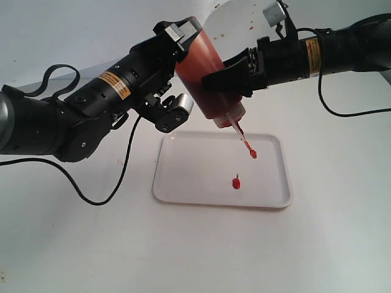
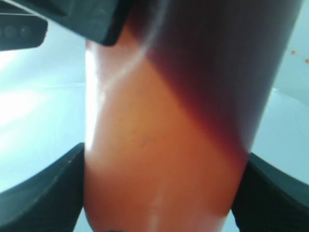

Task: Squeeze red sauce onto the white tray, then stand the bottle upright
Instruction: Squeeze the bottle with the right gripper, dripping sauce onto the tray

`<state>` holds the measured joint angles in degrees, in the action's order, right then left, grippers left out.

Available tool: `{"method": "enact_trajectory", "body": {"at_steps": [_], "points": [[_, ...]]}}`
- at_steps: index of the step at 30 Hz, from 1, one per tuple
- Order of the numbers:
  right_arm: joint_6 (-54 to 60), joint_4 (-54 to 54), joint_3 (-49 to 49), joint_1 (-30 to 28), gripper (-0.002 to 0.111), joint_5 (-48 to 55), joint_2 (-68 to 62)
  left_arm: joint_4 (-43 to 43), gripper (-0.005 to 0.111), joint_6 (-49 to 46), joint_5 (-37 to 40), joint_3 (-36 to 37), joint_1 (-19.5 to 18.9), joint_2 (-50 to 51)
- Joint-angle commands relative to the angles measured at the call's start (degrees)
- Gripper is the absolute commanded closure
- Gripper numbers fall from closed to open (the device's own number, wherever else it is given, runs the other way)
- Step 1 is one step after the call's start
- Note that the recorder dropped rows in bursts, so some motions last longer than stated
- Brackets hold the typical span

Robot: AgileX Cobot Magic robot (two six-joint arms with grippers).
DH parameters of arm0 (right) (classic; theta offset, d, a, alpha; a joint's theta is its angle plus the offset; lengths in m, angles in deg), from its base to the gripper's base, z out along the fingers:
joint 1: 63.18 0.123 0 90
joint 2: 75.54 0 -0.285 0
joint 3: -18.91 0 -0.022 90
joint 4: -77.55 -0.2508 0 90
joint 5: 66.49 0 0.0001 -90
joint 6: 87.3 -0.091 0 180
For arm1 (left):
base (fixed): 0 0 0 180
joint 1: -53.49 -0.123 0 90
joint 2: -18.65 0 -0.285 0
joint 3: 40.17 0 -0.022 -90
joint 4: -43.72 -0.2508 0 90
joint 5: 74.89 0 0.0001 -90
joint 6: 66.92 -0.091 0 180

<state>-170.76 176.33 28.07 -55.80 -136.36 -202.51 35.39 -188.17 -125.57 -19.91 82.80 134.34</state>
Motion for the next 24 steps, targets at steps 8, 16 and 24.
{"method": "enact_trajectory", "body": {"at_steps": [8, 16, 24], "points": [[1.6, 1.2, -0.3, 0.1, 0.108, 1.1, 0.1, 2.2, 0.107, 1.3, -5.0, -0.7, -0.1, -1.0], [1.6, 1.2, -0.3, 0.1, 0.108, 2.8, 0.1, 2.2, 0.107, 1.3, -5.0, -0.7, -0.1, -1.0], [-3.3, 1.2, -0.3, 0.1, 0.089, 6.0, 0.1, 2.2, 0.107, 1.3, -5.0, -0.7, -0.1, -1.0]]}}
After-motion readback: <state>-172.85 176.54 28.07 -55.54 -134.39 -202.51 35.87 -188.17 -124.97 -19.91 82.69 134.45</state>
